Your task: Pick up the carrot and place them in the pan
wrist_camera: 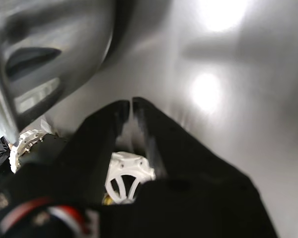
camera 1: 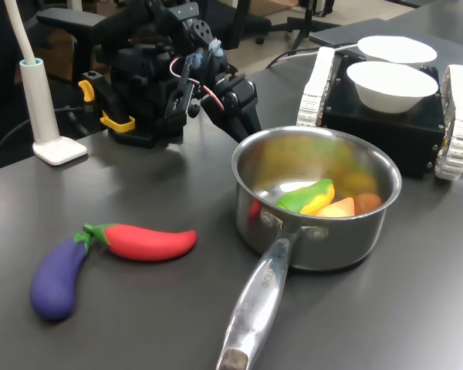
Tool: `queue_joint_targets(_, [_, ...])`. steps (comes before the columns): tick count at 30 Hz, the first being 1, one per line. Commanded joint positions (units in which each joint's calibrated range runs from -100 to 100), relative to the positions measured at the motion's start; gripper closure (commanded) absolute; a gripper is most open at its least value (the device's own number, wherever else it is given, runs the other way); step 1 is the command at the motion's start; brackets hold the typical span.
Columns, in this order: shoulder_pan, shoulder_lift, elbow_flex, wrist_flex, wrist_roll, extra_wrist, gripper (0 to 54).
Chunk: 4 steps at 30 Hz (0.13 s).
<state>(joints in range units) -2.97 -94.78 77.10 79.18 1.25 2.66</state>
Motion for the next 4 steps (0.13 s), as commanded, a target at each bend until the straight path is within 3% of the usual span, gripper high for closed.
queue_joint_targets(1, [-2.1,-0.7,-0.1,-3.9,0.3,0.1,53.4])
queue_joint_targets(4, [-2.4,-0.7,0.0,-4.2,0.4,0.2,53.4])
